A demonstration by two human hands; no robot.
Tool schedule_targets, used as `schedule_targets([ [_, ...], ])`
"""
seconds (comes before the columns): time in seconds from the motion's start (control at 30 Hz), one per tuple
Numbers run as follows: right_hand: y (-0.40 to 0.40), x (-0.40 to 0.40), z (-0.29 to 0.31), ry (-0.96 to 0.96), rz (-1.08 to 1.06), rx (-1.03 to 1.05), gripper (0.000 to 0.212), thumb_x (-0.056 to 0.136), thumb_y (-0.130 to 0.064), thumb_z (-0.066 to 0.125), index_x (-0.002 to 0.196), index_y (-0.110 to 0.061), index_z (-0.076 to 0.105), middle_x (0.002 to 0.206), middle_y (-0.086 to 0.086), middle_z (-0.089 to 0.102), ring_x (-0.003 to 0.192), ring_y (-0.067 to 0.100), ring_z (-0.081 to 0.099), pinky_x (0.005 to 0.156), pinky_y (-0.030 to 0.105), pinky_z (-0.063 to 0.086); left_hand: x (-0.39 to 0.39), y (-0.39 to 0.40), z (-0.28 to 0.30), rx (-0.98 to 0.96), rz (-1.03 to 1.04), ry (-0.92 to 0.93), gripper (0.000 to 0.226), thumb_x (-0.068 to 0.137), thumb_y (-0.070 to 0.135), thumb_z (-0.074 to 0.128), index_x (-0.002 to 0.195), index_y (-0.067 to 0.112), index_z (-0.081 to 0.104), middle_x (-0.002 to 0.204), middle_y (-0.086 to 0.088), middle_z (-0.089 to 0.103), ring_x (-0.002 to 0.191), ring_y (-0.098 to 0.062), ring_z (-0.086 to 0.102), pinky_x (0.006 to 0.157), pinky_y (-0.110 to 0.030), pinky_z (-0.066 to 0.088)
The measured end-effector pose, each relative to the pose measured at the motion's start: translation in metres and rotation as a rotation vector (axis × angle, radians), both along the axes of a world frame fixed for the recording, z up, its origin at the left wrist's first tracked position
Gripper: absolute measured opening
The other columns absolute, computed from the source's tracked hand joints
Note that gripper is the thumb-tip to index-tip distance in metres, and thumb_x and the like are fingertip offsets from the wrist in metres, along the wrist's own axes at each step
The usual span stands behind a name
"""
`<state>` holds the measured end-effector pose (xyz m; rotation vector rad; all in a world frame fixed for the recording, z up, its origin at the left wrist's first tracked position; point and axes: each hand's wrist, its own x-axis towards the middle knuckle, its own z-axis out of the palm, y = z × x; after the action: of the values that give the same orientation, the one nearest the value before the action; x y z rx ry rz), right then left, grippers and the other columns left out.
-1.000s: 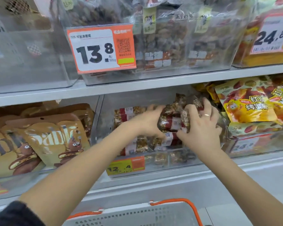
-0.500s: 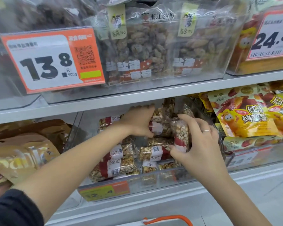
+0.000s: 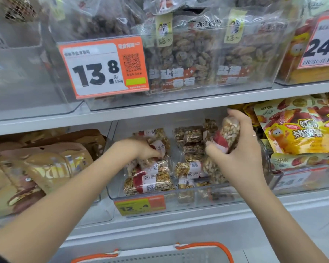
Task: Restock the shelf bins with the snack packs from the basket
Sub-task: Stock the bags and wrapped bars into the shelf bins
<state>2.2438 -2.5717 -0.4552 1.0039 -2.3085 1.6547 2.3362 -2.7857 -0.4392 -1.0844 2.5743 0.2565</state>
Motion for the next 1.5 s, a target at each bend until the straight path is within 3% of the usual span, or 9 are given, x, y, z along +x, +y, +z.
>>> schedule_targets([
  [0.17,-0.025,0.012,0.009,-0.195,0.154,-0.087,0.064,0.078,-0.025,0.073,0.125,-0.039,0.032,0.105,-0.016,0.048,0.092,0.007,0.056,0.074,0.021,0.050,0.013,0.018,-0.006,-0.134,0.110,0.117,0.071,0.101,0.046,0.020,0.148,0.009,-0.018,0.156,-0.024,0.002,0.140,-0.038,0.022,0.109,-0.045,0.030],
  [0.33,-0.097,0.019,0.006,-0.597,0.281,-0.183,0.057,0.087,-0.036,0.064,0.133,-0.024,0.031,0.128,0.003,0.053,0.110,0.017,0.055,0.095,0.034,0.046,0.039,0.045,0.003,-0.103,-0.288,0.978,0.055,0.099,0.045,0.023,0.149,0.022,0.020,0.149,-0.006,0.032,0.137,-0.022,0.029,0.110,-0.036,0.028],
  [0.5,-0.123,0.014,-0.011,-0.515,0.634,0.248,0.043,0.103,-0.019,0.035,0.146,-0.013,0.034,0.143,0.015,0.045,0.124,0.017,0.048,0.106,0.031,0.038,0.034,0.008,-0.027,-0.134,-0.236,0.559,0.061,0.091,0.058,0.011,0.149,0.040,0.011,0.158,0.001,0.013,0.145,-0.029,0.002,0.115,-0.051,0.015],
  [0.67,-0.045,-0.051,0.008,-0.140,0.334,0.494,0.036,0.100,-0.016,0.042,0.133,-0.029,0.048,0.134,0.003,0.054,0.079,0.008,0.055,0.060,0.015,0.044,0.020,0.003,-0.023,-0.338,-0.061,0.212,0.058,0.098,0.042,0.034,0.150,0.031,0.011,0.158,-0.014,0.003,0.142,-0.042,-0.008,0.113,-0.057,-0.002],
  [0.77,-0.007,-0.062,-0.004,0.076,0.296,0.760,0.055,0.088,-0.027,0.064,0.137,-0.035,0.039,0.153,0.005,0.029,0.115,0.020,0.055,0.095,0.027,0.044,0.002,0.012,0.007,-0.532,-0.055,0.259,0.033,0.092,0.023,0.044,0.123,0.015,0.053,0.132,-0.018,0.045,0.121,-0.034,0.040,0.102,-0.043,0.036],
  [0.87,-0.014,-0.052,-0.024,0.098,0.358,0.790,0.097,0.068,-0.048,0.080,0.144,-0.045,0.020,0.160,0.002,-0.011,0.147,0.028,-0.007,0.116,0.045,0.014,-0.011,0.022,0.020,-0.362,-0.203,0.484,0.022,0.097,0.026,0.039,0.102,0.013,0.057,0.098,-0.008,0.061,0.077,-0.022,0.055,0.061,-0.025,0.043],
  [1.0,-0.034,-0.046,-0.040,0.267,0.336,1.056,0.109,0.066,-0.062,0.073,0.148,-0.045,0.005,0.158,-0.004,-0.018,0.136,0.041,-0.032,0.114,0.056,-0.002,-0.037,0.027,0.008,-0.090,-0.471,0.058,0.063,0.092,0.061,0.040,0.146,0.029,0.032,0.153,0.000,0.031,0.137,-0.023,0.032,0.108,-0.038,0.027],
  [1.3,-0.048,-0.040,-0.047,0.313,0.240,0.968,0.124,0.061,-0.063,0.077,0.149,-0.036,-0.006,0.148,-0.006,-0.042,0.136,0.048,-0.027,0.111,0.063,0.009,-0.023,-0.004,-0.004,-0.457,-0.171,0.350,0.048,0.093,0.048,0.046,0.125,0.012,0.045,0.123,-0.011,0.055,0.114,-0.032,0.048,0.087,-0.037,0.040],
  [1.5,-0.057,-0.039,-0.036,0.268,0.299,1.155,0.094,0.067,-0.066,0.070,0.146,-0.038,0.028,0.159,-0.003,-0.015,0.131,0.052,-0.033,0.108,0.067,-0.003,-0.003,-0.013,-0.002,-0.493,0.043,-0.078,0.067,0.098,0.050,0.030,0.149,0.009,0.018,0.151,-0.015,0.020,0.136,-0.037,0.022,0.107,-0.042,0.027],
])
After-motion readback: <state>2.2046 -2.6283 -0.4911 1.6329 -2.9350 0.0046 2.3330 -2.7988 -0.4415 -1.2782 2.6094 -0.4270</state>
